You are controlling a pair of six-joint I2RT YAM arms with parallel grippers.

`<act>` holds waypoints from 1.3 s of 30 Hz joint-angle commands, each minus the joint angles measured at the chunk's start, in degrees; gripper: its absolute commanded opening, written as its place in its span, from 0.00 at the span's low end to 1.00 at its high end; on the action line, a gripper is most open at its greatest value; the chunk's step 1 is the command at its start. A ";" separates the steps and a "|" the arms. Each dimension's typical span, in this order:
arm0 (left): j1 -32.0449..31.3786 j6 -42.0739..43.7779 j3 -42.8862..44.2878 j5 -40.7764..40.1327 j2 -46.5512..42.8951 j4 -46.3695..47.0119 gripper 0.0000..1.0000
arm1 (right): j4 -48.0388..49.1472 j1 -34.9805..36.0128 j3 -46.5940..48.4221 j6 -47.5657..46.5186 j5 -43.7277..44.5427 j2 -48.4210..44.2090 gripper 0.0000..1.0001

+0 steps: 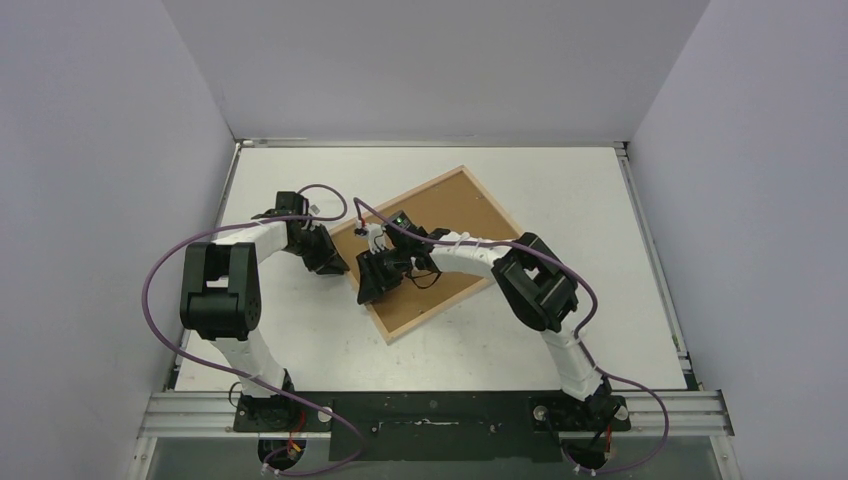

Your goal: Put the photo into the frame

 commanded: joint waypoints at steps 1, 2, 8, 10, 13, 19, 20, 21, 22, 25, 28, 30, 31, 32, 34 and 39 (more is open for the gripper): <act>0.15 0.78 0.47 -5.20 -0.02 -0.64 0.15 | -8.26 1.24 1.62 -6.53 -5.15 1.73 0.41; 0.11 0.77 0.61 -5.20 -0.04 -0.65 0.15 | -7.98 1.24 1.46 -6.41 -4.80 1.62 0.41; 0.15 1.08 2.53 -4.70 -0.27 -1.60 0.15 | -0.30 0.90 1.26 0.59 -2.00 -0.05 0.44; 0.22 1.30 4.29 -4.19 -0.47 -2.39 0.17 | 6.76 0.80 0.93 5.03 -1.09 -1.22 0.45; 0.37 1.88 7.52 -3.14 -1.01 -3.54 0.20 | 15.44 0.44 0.63 11.51 1.27 -3.01 0.48; 0.94 5.16 15.46 -0.35 -1.96 -4.83 0.29 | 22.12 -3.07 -3.72 17.91 6.15 -10.17 0.50; 0.95 6.37 16.78 -0.13 -1.89 -4.85 0.31 | 21.64 -4.00 -5.29 17.72 7.97 -12.15 0.50; 0.96 7.56 18.06 -0.22 -1.61 -4.91 0.32 | 20.69 -5.08 -6.97 17.31 10.16 -14.33 0.50; 0.99 8.86 19.38 -0.40 -1.11 -4.93 0.34 | 19.44 -6.14 -8.73 16.87 12.72 -16.31 0.50; 1.05 11.80 24.65 -1.23 1.61 -4.72 0.38 | 16.67 -9.62 -15.63 16.46 21.00 -23.39 0.50; 0.91 13.82 30.22 -3.23 5.70 -3.56 0.38 | 11.78 -12.48 -19.89 16.34 29.75 -30.02 0.50; 0.71 15.27 34.00 -4.12 9.49 -3.26 0.39 | 6.36 -13.97 -20.98 16.40 36.00 -34.17 0.50; 0.45 15.87 35.84 -4.52 11.36 -3.29 0.39 | 3.22 -14.45 -20.99 16.56 38.64 -35.68 0.50; 0.28 16.43 37.63 -4.96 13.12 -3.64 0.40 | -0.73 -14.84 -20.95 16.90 41.13 -36.86 0.50; -0.15 17.59 41.36 -5.99 17.14 -5.04 0.41 | -7.31 -15.29 -20.47 19.03 47.41 -38.75 0.52; -0.33 18.67 50.37 -2.57 26.48 -9.87 0.42 | -17.03 -17.00 -22.36 25.69 57.22 -42.52 0.63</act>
